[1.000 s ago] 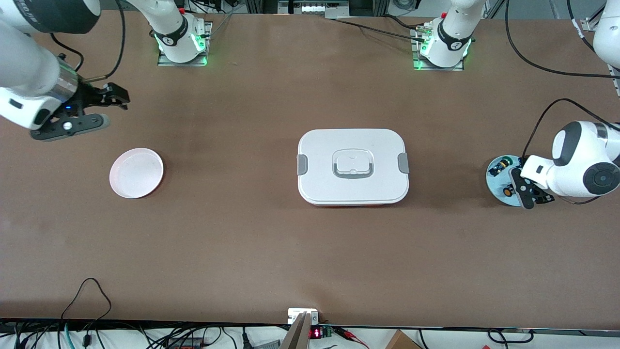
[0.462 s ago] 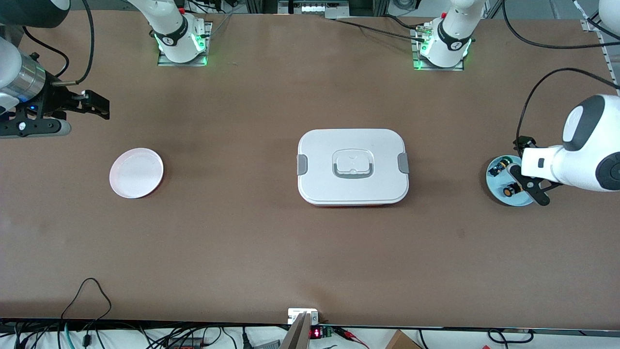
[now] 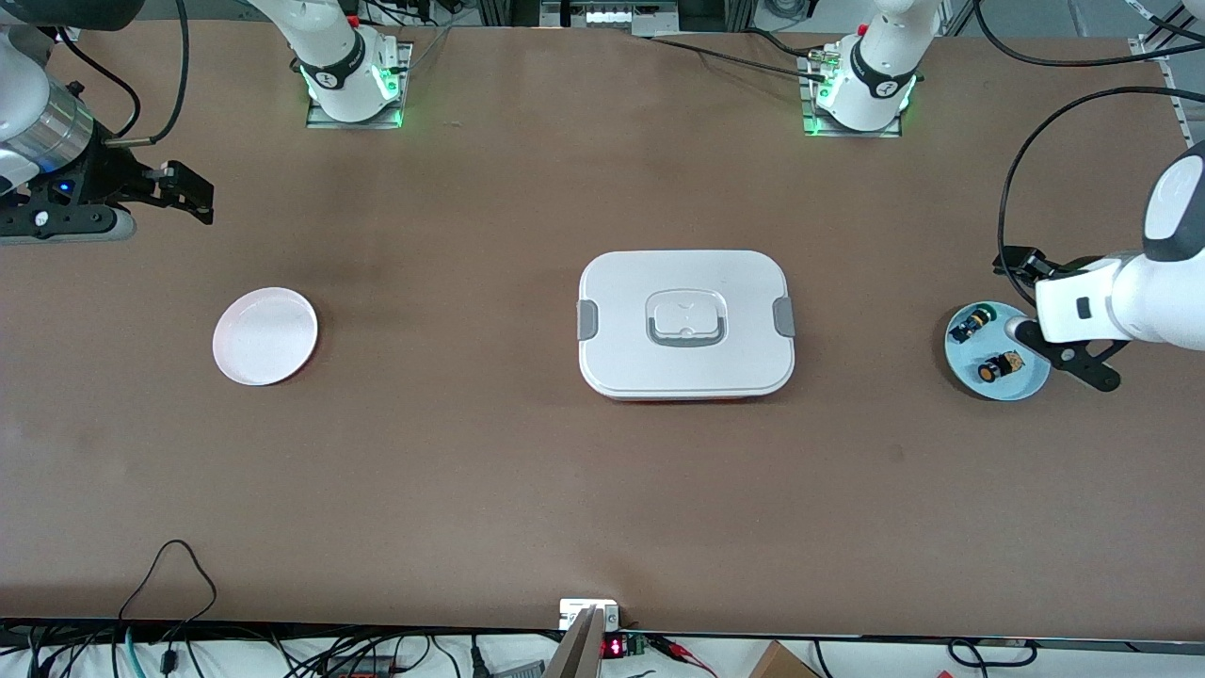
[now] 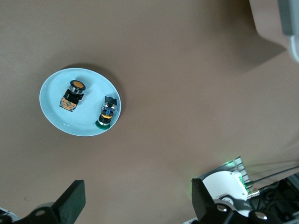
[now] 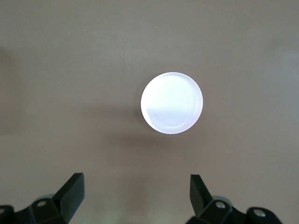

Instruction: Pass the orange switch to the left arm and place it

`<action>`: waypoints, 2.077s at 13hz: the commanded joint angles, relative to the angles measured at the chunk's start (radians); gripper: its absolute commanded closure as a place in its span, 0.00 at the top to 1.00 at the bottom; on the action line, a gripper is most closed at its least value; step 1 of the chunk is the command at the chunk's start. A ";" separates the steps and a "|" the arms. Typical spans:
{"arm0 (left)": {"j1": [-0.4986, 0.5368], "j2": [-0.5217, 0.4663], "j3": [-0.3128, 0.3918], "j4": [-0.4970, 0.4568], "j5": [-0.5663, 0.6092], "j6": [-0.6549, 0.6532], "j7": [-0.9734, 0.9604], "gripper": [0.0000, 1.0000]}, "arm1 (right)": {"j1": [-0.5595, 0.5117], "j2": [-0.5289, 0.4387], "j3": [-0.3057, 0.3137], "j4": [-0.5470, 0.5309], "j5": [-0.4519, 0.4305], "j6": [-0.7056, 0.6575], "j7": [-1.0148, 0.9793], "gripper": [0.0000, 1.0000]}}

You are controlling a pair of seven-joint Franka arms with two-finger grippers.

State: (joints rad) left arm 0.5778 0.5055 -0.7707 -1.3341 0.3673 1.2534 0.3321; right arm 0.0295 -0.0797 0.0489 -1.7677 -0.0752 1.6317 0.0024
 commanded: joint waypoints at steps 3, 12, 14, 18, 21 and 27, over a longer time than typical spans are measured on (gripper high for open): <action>-0.222 -0.177 0.319 -0.008 -0.258 0.091 -0.342 1.00 | -0.008 -0.023 -0.004 -0.003 0.018 0.005 0.007 1.00; -0.596 -0.509 0.772 -0.366 -0.311 0.377 -0.425 1.00 | -0.003 -0.023 -0.006 0.013 0.021 0.005 0.013 1.00; -0.595 -0.507 0.775 -0.361 -0.311 0.379 -0.406 1.00 | -0.005 -0.014 -0.006 0.030 0.021 0.002 0.004 1.00; -0.599 -0.501 0.748 -0.346 -0.309 0.367 -0.416 1.00 | -0.003 -0.014 -0.004 0.037 0.020 -0.009 0.004 1.00; -0.592 -0.499 0.735 -0.338 -0.311 0.366 -0.406 1.00 | -0.005 -0.014 -0.004 0.066 0.020 -0.055 0.002 1.00; -0.593 -0.499 0.732 -0.338 -0.338 0.363 -0.418 1.00 | -0.005 -0.005 -0.004 0.080 0.020 -0.087 0.001 1.00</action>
State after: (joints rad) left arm -0.0161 0.0195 -0.0390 -1.6686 0.0542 1.6130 -0.0950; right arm 0.0289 -0.0889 0.0407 -1.7048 -0.0699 1.5658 0.0032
